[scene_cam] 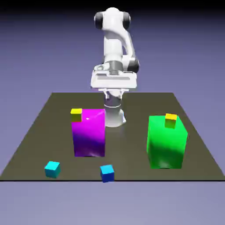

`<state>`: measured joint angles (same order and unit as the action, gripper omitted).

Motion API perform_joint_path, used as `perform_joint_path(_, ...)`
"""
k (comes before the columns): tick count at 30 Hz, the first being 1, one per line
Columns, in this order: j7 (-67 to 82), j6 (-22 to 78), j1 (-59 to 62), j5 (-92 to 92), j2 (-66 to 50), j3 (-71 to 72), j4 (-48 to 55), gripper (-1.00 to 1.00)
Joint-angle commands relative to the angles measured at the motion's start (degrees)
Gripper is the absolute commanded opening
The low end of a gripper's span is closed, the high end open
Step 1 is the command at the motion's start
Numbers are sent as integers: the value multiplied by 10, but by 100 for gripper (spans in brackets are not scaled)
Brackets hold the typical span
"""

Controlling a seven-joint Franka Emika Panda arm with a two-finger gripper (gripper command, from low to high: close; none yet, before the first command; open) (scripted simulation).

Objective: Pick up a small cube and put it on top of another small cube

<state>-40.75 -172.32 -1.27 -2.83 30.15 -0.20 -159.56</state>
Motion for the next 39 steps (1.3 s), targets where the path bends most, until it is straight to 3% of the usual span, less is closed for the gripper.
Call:
perform_joint_path(1,14,14,-5,-23,-21,-2,12,0)
perform_joint_path(26,367,365,-124,-609,-540,-44,311,0)
perform_joint_path(33,320,314,-108,-673,-633,-72,353,0)
perform_joint_path(34,320,314,-108,-673,-633,-72,353,-100)
perform_joint_path(39,365,362,-124,-617,-550,-46,316,-100)
